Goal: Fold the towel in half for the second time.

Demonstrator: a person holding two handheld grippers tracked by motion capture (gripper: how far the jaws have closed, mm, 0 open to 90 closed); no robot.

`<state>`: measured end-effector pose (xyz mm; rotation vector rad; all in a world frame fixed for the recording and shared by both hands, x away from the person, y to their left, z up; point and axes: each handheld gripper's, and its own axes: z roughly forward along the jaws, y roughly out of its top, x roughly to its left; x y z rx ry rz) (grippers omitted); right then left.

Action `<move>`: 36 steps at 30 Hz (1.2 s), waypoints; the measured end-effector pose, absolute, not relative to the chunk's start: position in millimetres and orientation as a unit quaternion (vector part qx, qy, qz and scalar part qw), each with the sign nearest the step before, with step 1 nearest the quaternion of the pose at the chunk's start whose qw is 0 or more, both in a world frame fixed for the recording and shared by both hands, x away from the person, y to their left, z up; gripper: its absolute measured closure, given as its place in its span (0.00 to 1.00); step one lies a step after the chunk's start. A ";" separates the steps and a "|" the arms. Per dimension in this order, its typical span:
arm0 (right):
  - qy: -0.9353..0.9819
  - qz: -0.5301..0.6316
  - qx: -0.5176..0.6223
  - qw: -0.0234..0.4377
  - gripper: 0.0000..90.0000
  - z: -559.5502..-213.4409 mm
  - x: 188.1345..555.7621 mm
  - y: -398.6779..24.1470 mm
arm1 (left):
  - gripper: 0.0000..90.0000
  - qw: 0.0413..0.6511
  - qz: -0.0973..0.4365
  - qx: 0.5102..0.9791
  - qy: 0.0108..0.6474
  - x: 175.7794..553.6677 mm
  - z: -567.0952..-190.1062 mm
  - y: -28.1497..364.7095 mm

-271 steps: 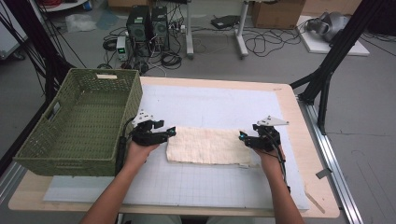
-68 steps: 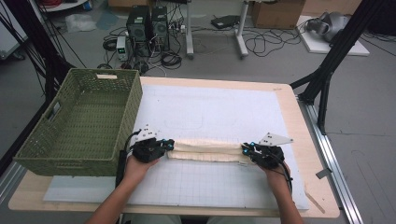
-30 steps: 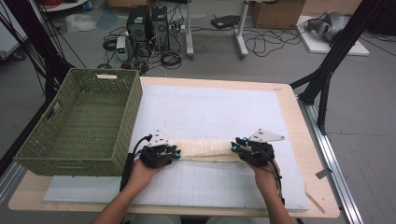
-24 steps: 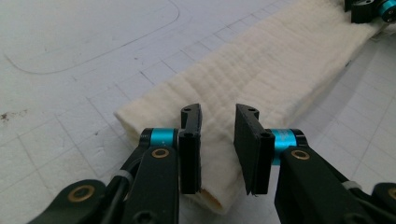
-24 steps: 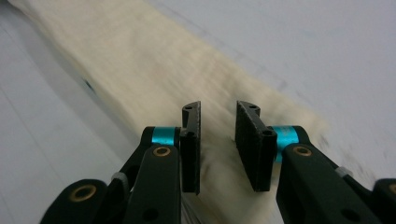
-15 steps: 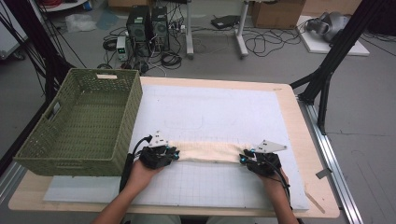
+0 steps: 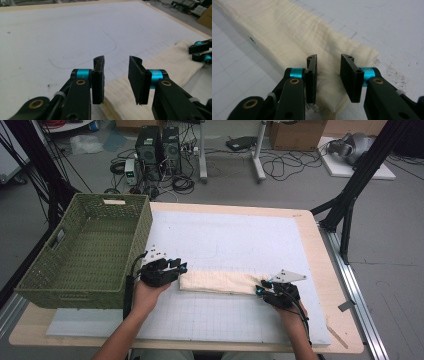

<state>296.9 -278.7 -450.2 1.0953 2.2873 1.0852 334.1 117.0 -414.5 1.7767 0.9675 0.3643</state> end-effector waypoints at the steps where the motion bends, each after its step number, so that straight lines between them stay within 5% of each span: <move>1: 0.813 0.387 0.391 0.190 0.73 -450.2 297.0 -278.7 | 0.74 0.511 0.147 0.747 0.400 336.5 -417.9 113.0; 10: 0.788 0.437 0.405 0.156 0.56 -440.1 299.9 -285.7 | 0.79 0.432 0.141 0.805 0.383 341.7 -447.4 95.4; 13: 0.747 0.497 0.406 0.172 0.61 -420.7 297.7 -293.1 | 0.79 0.421 0.153 0.813 0.371 340.1 -447.7 92.9; 16: 0.758 0.480 0.391 0.205 0.82 -412.3 300.0 -286.2 | 0.79 0.416 0.161 0.816 0.367 339.0 -448.2 91.0; 18: 0.777 0.454 0.385 0.205 0.87 -416.2 307.8 -277.2 | 0.79 0.418 0.161 0.815 0.368 338.6 -448.7 90.9; 24: 0.820 0.355 0.403 0.196 0.87 -444.3 328.3 -264.9 | 0.79 0.428 0.162 0.810 0.367 337.7 -451.0 92.9; 31: 0.795 0.374 0.430 0.209 0.87 -448.3 326.3 -281.2 | 0.80 0.427 0.162 0.811 0.366 336.7 -450.9 93.4; 36: 0.775 0.423 0.426 0.199 0.78 -432.9 310.9 -288.1 | 0.80 0.428 0.159 0.810 0.368 337.0 -451.1 94.2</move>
